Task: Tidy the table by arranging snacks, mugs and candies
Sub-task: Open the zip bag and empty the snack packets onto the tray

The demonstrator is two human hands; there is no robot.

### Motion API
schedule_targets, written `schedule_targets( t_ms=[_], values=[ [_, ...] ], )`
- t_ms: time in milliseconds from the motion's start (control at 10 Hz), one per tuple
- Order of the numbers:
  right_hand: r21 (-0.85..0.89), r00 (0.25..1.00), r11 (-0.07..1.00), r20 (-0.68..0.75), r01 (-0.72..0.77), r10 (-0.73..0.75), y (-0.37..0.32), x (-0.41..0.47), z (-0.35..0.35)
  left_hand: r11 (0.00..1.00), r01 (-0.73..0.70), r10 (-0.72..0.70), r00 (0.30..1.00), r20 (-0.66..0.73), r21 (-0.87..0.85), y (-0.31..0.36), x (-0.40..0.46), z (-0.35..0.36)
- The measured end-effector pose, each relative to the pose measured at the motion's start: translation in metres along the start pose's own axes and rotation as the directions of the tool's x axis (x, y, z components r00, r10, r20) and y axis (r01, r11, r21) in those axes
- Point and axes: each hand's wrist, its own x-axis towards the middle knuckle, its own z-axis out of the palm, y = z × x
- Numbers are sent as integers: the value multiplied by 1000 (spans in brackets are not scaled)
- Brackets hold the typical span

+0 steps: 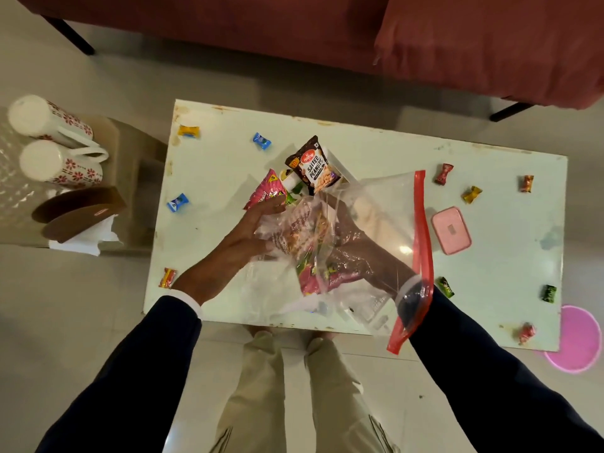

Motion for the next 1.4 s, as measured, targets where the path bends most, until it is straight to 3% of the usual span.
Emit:
schedule_targets(
  t_ms=[100,300,400,500,600,700,800,900,1000,1200,1400],
  values=[
    [67,994,992,17,-111,110,-5,-5,2,975,82,-99,992,73,205,10,3,14],
    [-145,996,988,-83,-53,41,1,4,10,876,51,-65,998,11,479,6,17,29],
    [-337,999,941,-49,-27,11,-6,0,-3,789,70,-55,998,-43,611,-3,17,13],
    [-337,999,941,-53,-5,-14,-8,0,-26,800,146,-49,983,-179,582,-13,12,-15],
    [-368,996,929,-93,-51,18,-16,-3,-52,948,86,30,935,-353,307,-16,1,-41],
    [-285,971,950,-234,-125,58,-17,-5,-72,1000,-22,19,822,-569,2,-15,-11,-55],
    [66,895,991,-424,-118,135,-7,-1,-88,948,-150,-84,729,-679,-279,-15,-16,-68],
    [369,797,921,-517,-120,311,12,11,-98,868,-244,-129,732,-669,-433,-13,-17,-76],
    [433,705,892,-591,-133,392,27,25,-94,800,-284,-166,742,-649,-529,-15,-16,-79],
    [524,702,851,-593,-36,395,37,59,-61,859,-165,-195,768,-609,-484,-26,-17,-78],
    [644,621,751,-532,-146,576,40,91,-44,871,-154,-191,769,-610,-466,-30,-14,-70]
  ],
)
